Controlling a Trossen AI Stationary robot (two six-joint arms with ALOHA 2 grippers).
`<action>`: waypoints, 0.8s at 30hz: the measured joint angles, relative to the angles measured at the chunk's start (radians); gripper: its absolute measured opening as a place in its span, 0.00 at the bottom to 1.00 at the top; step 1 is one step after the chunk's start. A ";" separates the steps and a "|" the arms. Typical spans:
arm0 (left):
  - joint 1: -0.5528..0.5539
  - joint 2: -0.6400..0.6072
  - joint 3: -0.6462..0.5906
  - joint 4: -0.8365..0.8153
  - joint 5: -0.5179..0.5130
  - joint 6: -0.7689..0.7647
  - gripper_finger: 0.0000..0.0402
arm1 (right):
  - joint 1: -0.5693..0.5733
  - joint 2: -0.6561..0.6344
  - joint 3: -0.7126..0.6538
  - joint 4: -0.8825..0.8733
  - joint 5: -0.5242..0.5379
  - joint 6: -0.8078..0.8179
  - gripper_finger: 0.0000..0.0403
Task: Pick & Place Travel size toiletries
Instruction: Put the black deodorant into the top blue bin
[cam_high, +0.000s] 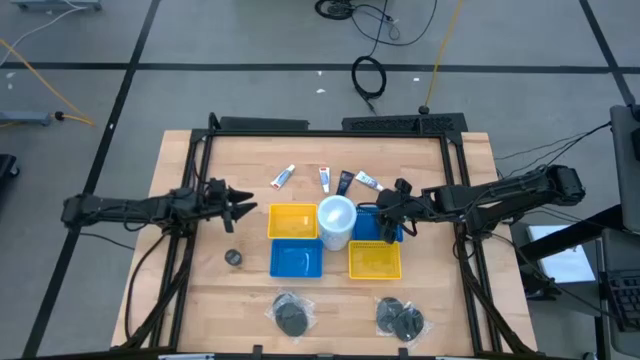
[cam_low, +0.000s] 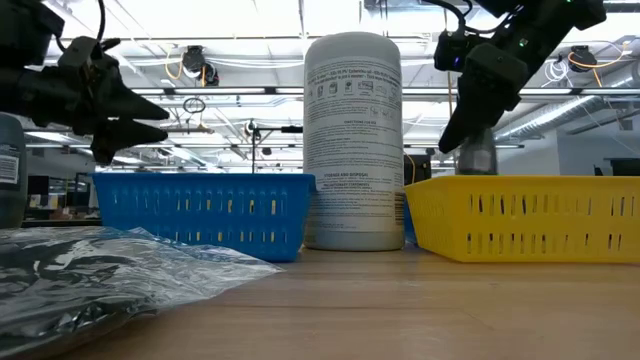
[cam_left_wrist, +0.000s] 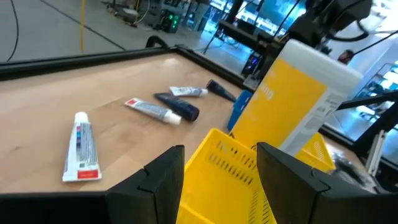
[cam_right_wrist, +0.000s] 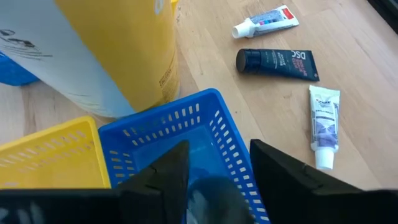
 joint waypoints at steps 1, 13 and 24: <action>-0.002 0.008 0.000 0.001 0.000 0.000 0.50 | 0.000 0.000 0.000 0.001 0.000 0.000 0.40; -0.009 0.030 0.000 0.018 0.001 -0.013 0.50 | 0.002 0.000 0.000 0.059 -0.004 -0.022 0.29; -0.009 0.030 0.002 0.073 0.241 -0.046 0.50 | 0.002 0.000 0.000 0.098 -0.026 -0.023 0.28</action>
